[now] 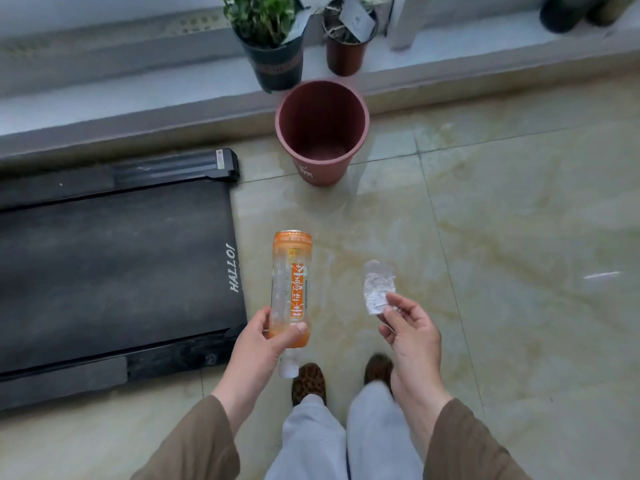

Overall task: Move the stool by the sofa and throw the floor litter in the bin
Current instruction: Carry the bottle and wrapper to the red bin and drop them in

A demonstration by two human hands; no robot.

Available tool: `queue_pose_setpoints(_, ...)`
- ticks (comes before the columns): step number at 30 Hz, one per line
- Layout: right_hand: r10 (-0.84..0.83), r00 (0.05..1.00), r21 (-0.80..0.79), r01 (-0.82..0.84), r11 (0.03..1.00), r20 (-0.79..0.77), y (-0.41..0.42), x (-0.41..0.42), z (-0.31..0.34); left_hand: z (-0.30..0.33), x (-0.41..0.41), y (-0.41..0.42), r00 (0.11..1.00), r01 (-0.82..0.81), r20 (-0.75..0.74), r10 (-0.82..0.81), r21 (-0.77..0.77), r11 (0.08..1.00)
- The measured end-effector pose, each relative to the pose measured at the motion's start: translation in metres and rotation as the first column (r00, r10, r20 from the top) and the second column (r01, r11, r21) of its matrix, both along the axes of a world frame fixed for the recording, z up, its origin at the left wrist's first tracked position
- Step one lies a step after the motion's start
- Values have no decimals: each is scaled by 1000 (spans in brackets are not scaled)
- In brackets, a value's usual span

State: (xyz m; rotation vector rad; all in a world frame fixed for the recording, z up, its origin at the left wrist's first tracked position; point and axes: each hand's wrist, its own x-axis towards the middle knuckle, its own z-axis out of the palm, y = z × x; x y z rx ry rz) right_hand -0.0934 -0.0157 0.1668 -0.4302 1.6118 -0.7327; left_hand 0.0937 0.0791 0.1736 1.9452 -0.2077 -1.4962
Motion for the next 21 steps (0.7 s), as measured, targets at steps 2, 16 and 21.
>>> queue_pose_setpoints(2, -5, 1000, 11, 5, 1000, 10, -23, 8, 0, 1, 6, -24, 1000, 0, -6, 0, 2, 1000)
queue_pose_setpoints(16, 200, 979, -51, -202, 978, -42, -225, 54, -25, -20, 43, -199, 996, -80, 35, 81, -19, 997)
queue_pose_setpoints(21, 246, 966, -31, -249, 968, -81, -272, 91, -38, -36, 68, -243, 993, -112, 25, 112, 1, 994)
